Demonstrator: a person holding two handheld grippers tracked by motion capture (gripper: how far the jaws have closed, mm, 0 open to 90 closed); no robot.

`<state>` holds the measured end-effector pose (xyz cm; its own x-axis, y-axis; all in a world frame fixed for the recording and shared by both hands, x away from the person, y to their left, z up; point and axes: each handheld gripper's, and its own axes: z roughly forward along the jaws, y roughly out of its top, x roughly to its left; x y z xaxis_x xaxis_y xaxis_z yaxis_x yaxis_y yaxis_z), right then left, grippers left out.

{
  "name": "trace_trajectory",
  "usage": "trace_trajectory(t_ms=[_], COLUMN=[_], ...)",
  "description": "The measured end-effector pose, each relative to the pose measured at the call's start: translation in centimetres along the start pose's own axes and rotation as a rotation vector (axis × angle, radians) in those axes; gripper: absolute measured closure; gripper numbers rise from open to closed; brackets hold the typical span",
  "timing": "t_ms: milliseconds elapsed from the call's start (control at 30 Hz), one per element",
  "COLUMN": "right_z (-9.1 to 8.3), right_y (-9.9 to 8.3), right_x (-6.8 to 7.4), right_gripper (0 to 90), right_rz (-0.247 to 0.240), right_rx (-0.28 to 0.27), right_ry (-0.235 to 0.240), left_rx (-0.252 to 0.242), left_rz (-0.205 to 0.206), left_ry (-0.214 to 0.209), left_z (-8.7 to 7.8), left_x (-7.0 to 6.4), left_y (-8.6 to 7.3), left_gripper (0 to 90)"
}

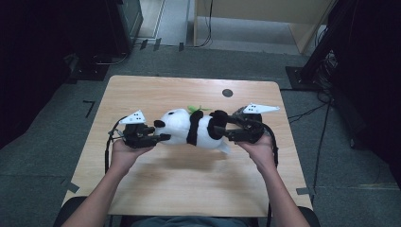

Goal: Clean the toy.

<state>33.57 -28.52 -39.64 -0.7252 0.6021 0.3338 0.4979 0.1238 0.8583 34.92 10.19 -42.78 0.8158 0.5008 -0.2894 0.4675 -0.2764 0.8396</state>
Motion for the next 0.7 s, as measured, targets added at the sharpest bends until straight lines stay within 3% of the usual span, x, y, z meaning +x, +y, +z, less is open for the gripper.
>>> trace_trajectory(t_ms=[100, 200, 367, 500, 700], right_z=[-0.3, 0.1, 2.4, 3.5, 4.3], right_y=[-0.4, -1.3, -2.4, -2.8, -3.0], right_x=[-0.4, -0.4, 0.1, 0.4, 1.1], right_gripper=[26.2, 22.1, 13.4, 8.8, 16.3], right_rz=[-0.038, -0.083, -0.116, -0.142, -0.192], right_rx=[-0.011, -0.021, 0.058, 0.09, 0.079], right_ry=[0.002, 0.016, 0.054, 0.014, -0.088], left_rx=[-0.017, -0.021, -0.005, 0.0, -0.005], left_rz=[-0.061, -0.08, -0.095, -0.122, -0.139], left_ry=[0.007, 0.015, -0.012, -0.024, -0.034], left_z=[-0.5, -0.8, -0.3, -0.1, 0.2], left_x=[0.7, 1.0, 0.7, 0.5, 0.0], left_y=[0.1, 0.2, 0.4, 0.6, 0.7], left_gripper=[62.4, 62.2, 61.4, 60.8, 60.3])
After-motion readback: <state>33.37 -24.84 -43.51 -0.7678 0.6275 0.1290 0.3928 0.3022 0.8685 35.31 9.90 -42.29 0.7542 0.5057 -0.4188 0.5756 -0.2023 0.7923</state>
